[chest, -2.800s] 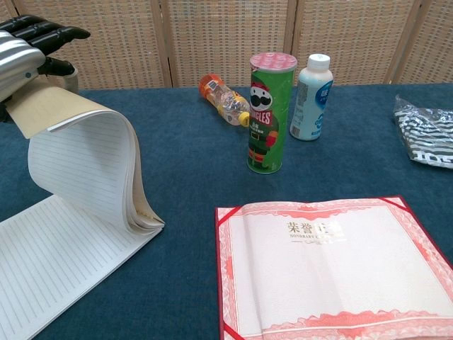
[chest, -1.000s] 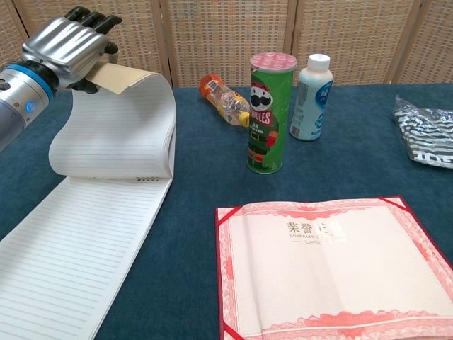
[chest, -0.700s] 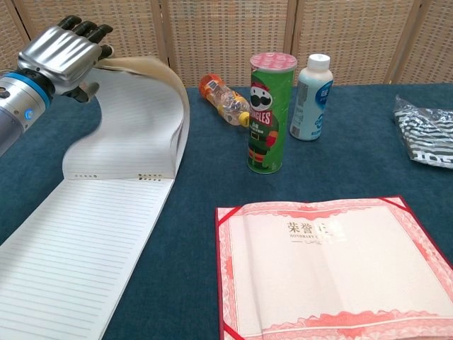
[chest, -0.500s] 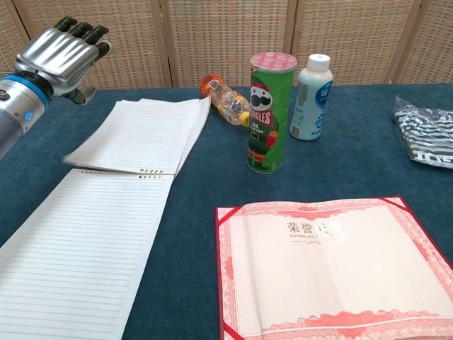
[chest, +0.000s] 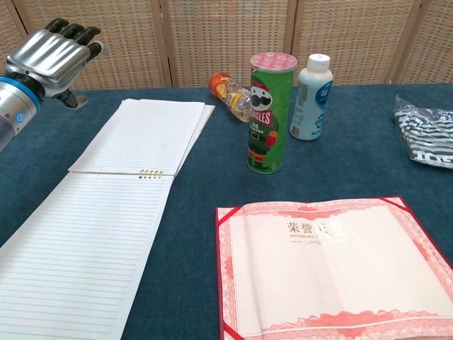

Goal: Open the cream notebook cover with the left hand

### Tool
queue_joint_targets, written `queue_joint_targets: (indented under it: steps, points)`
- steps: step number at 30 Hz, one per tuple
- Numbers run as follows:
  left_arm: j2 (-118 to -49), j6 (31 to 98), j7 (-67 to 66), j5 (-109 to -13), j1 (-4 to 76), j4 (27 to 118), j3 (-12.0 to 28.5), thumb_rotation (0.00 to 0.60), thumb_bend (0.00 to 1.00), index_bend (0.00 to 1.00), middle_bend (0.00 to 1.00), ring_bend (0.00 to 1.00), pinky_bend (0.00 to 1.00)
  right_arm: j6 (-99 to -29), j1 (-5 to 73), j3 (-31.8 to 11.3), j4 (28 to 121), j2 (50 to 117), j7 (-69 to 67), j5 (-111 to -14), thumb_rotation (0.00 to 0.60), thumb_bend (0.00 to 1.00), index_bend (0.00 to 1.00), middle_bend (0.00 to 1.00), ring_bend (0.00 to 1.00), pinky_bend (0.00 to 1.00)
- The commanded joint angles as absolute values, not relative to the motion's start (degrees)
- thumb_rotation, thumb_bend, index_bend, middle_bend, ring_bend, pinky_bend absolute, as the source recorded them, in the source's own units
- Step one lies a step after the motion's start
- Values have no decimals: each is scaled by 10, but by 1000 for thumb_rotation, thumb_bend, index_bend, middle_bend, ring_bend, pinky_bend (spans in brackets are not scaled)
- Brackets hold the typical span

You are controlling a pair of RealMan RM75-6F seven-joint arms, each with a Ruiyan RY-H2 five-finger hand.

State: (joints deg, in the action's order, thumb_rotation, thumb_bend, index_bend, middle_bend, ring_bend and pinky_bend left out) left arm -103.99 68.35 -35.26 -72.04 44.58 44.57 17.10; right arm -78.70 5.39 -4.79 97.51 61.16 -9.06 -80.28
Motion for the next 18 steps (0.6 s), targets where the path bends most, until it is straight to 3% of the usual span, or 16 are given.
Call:
queue_joint_targets:
  steps: [1,10,18]
  points:
    - [-1013,702,-332,-726,428,488,166,600,39,45,0,0,0,-786,54,-47,976,611,-89,-803,600,48,30,0,0,0]
    - [-935,740,-308,-723,368,630,149,600,0,37,0,0,0,-790,53,-48,975,612,-83,-802,600,47,30,0,0,0]
    - [-828,752,-338,-666,281,852,113,600,0,37,0,0,0,-794,52,-47,975,614,-74,-803,600,48,30,0,0,0]
